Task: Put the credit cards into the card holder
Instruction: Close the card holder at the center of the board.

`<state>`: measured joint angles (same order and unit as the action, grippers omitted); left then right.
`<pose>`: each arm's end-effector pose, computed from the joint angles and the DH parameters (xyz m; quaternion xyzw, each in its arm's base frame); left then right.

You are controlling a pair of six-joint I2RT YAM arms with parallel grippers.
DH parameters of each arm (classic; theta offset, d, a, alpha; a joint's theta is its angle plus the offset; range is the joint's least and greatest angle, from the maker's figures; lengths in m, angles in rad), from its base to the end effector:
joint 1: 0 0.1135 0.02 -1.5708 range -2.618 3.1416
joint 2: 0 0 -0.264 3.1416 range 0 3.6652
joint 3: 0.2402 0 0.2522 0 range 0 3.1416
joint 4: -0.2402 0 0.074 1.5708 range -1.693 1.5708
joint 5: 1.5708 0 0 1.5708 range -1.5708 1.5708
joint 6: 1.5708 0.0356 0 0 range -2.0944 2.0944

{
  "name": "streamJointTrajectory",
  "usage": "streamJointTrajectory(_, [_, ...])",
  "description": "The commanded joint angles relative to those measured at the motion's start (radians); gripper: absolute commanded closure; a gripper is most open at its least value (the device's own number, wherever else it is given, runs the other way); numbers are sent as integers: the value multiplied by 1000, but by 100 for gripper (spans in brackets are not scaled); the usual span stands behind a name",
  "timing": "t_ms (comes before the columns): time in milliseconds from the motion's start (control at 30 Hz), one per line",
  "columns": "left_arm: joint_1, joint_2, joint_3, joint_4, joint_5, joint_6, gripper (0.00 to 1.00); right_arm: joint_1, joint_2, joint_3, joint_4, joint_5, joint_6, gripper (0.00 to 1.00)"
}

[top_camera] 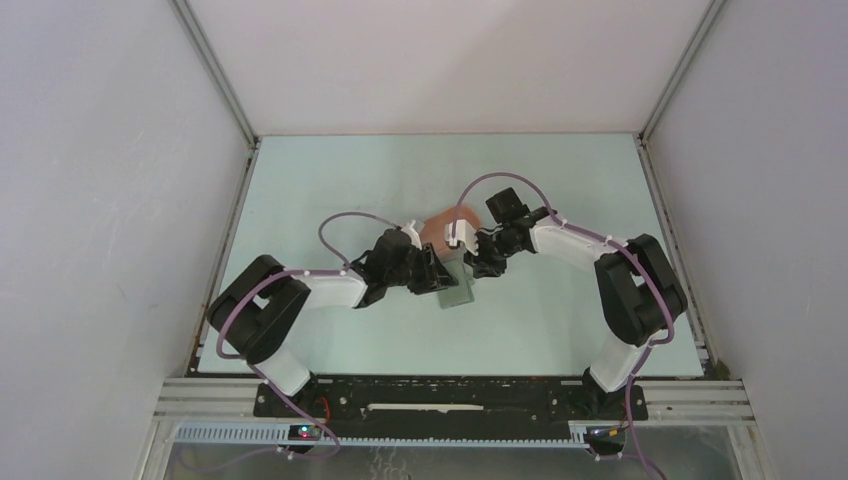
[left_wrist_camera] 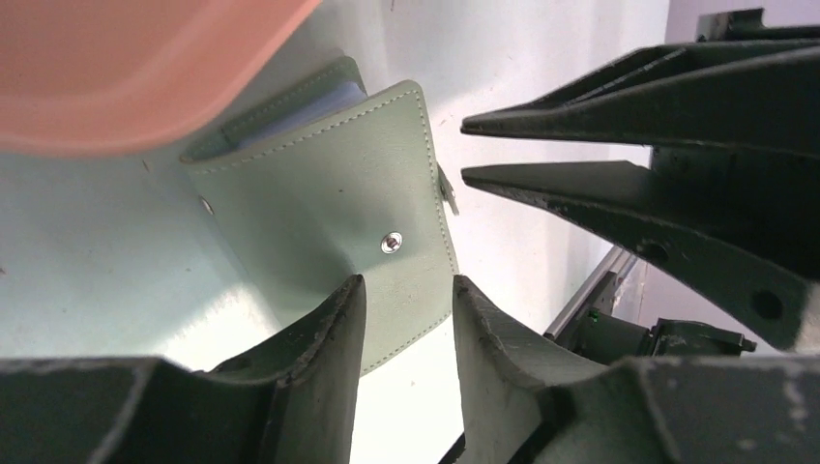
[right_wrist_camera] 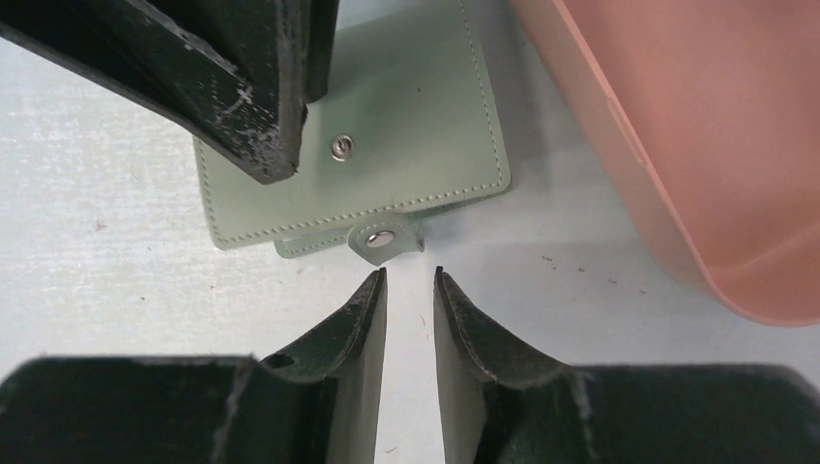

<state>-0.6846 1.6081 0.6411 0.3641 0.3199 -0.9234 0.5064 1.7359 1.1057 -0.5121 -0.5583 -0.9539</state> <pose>0.2308 -0.2029 0.1486 -0.0305 0.8765 -0.4286 0.2172 0.2881 0.1814 0.1833 -0.6701 0.6608 0.2172 0.2590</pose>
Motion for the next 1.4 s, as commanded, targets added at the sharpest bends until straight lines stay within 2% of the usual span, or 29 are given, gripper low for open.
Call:
streamJointTrajectory(0, [-2,45,86,-85,21,54,56,-19,-28,6,18,-14,46,67])
streamJointTrajectory(300, [-1,88,124,-85,37,49,55,-73,-70,48,-47,-217,161,59])
streamJointTrajectory(567, [-2,-111,58,-19,11,64,53,-74,-133,49,-27,-333,414,57])
streamJointTrajectory(767, [-1,-356,-55,-38,-110,174,51,-49,-217,20,-1,-224,465,57])
streamJointTrajectory(933, [-2,-565,-192,-81,-274,276,53,26,-323,-7,45,-48,497,53])
streamJointTrajectory(1000, [-2,-627,-249,-51,-313,307,53,29,-315,15,22,-63,536,44])
streamJointTrajectory(1067, [-2,-666,-309,24,-317,330,52,17,-266,61,-44,-126,576,42])
streamJointTrajectory(1167, [-1,-637,-356,124,-301,290,44,32,-204,83,-62,-68,636,45])
streamJointTrajectory(1267, [-1,-520,-326,134,-227,232,46,49,-178,35,27,93,730,45])
streamJointTrajectory(1367, [-1,-407,-326,216,-198,167,48,59,-125,25,73,168,818,46])
